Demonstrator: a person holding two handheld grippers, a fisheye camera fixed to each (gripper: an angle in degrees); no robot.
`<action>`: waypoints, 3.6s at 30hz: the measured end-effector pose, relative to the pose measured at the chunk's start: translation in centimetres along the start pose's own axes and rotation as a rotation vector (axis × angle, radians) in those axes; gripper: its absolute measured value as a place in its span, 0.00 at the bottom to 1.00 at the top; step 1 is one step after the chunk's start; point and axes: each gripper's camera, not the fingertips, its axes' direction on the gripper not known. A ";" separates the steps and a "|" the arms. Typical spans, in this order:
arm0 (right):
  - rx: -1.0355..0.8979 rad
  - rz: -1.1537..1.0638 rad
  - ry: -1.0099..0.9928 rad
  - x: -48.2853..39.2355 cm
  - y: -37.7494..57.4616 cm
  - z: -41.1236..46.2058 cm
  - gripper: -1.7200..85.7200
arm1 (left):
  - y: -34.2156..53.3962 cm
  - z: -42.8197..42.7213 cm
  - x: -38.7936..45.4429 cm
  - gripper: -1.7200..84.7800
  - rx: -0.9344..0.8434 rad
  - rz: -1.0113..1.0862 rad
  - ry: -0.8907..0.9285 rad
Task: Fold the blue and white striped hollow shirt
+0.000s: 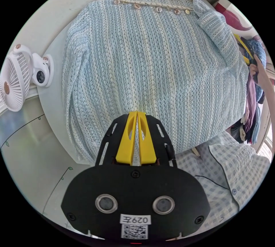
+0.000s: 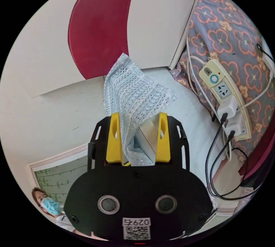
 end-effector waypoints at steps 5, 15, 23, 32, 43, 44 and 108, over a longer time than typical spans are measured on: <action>0.260 -0.356 -0.044 -9.9 2.0 -5.2 0.04 | 0.8 1.0 -1.6 0.01 0.002 -0.007 -0.014; -0.074 -1.467 0.045 -36.1 22.9 3.7 0.03 | 3.6 3.8 -10.1 0.01 0.033 -0.090 0.198; -0.918 -1.064 0.222 -25.4 27.2 23.8 0.13 | 8.9 4.7 -19.1 0.11 0.229 -0.165 0.580; -0.481 -0.847 0.554 -24.6 17.7 22.8 0.02 | 12.3 6.3 -23.6 0.22 0.310 -0.081 0.829; -0.386 -0.628 0.811 -19.3 8.7 31.5 0.01 | 12.8 5.5 -25.7 0.20 0.347 -0.105 0.806; -0.329 -0.559 0.781 -18.9 7.7 30.2 0.01 | 13.1 5.5 -26.1 0.20 0.344 -0.119 0.787; -0.498 -1.005 0.879 -20.9 11.1 34.8 0.01 | 14.9 -10.0 -9.5 0.08 0.334 0.220 0.287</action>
